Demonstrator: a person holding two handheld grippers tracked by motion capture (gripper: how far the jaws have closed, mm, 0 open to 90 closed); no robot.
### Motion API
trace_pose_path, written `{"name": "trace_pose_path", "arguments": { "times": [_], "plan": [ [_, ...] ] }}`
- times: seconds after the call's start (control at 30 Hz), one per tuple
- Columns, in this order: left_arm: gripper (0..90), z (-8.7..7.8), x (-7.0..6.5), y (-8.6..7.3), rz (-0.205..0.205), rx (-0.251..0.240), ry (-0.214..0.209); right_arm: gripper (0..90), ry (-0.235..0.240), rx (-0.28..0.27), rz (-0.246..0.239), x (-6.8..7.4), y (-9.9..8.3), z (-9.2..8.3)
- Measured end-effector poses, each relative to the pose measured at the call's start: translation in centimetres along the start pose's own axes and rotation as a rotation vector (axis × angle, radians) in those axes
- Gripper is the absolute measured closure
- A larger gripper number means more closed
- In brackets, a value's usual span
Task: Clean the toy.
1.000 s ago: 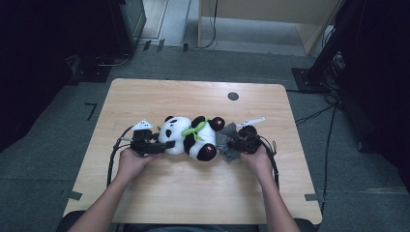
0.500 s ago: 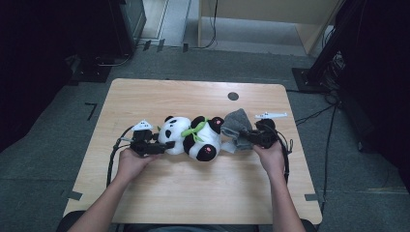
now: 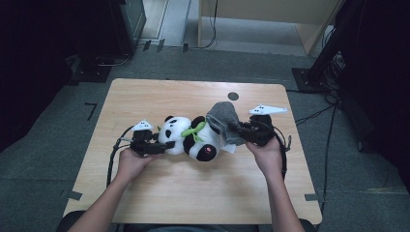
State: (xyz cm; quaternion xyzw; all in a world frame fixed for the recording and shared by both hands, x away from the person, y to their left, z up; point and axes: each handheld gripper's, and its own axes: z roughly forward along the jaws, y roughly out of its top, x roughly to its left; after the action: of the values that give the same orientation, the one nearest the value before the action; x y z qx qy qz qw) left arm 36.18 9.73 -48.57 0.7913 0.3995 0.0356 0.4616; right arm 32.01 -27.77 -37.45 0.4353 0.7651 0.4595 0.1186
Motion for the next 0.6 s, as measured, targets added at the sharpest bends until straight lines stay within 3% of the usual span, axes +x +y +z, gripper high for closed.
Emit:
{"name": "trace_pose_path", "arguments": {
  "times": [0.13,0.33,0.43,0.6],
  "plan": [
    [29.2,0.0,0.0,0.0,0.0,0.002,0.0,79.5,0.046,0.029,-0.046,2.3,0.0,0.1],
    [29.6,0.0,0.0,0.0,-0.005,0.005,0.002,79.4,0.125,0.123,-0.099,5.1,-1.5,1.1],
    [29.8,0.0,-0.1,0.0,0.007,0.01,0.005,79.3,0.126,0.181,-0.113,5.4,-2.4,2.7],
    [29.8,0.1,0.0,0.0,0.004,0.007,0.002,79.4,0.072,0.187,-0.114,4.6,-2.8,3.1]
  ]
}}
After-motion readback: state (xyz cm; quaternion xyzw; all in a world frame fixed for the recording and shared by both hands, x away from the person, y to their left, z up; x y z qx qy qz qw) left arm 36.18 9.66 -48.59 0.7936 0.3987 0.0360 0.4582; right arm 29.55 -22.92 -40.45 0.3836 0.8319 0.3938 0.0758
